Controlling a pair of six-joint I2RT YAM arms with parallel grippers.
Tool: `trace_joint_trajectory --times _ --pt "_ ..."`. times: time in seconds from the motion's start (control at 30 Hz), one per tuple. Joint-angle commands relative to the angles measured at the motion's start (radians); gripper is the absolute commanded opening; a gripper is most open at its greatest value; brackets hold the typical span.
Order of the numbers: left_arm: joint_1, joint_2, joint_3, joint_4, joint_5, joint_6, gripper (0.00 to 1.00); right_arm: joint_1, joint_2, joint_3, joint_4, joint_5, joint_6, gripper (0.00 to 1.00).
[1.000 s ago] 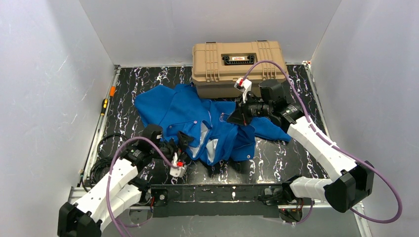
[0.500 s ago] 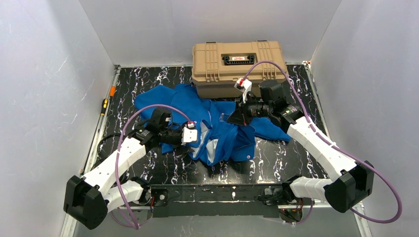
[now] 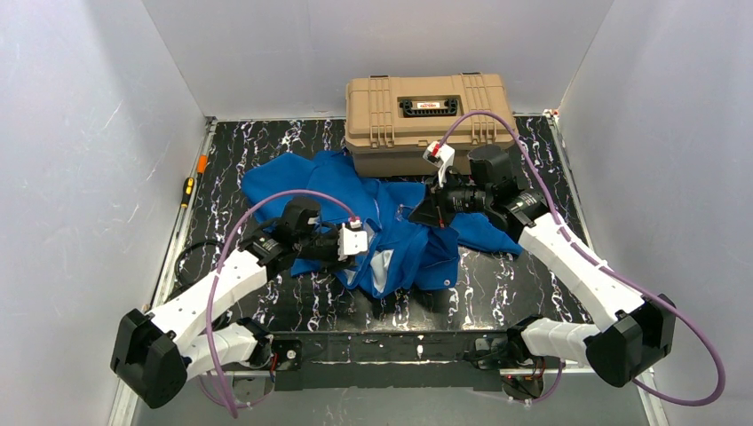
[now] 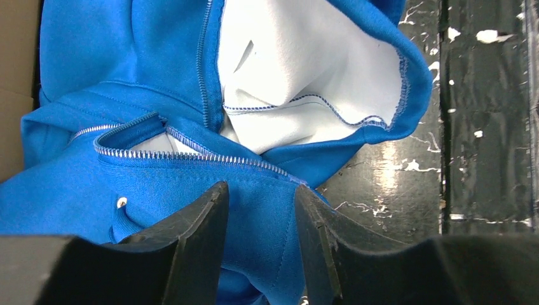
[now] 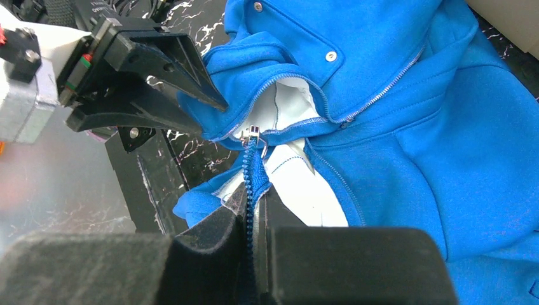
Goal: Zip up the jacket
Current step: Insert the zipper into the jacket.
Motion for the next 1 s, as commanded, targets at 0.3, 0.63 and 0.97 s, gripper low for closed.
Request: trace_joint_trajectory --times 0.3,0.63,0.97 --pt "-0.016 0.011 -0.064 0.092 -0.184 0.051 0.54 -0.002 -0.046 -0.012 0.04 -0.008 0.004 0.01" --pt "-0.016 -0.179 -0.194 0.269 -0.261 0.084 0.65 -0.002 -0.055 -0.033 0.063 -0.004 0.003 0.01" --pt "-0.016 -0.177 -0.11 0.11 -0.137 0.095 0.7 -0.002 -0.062 -0.045 0.077 -0.004 0.017 0.01"
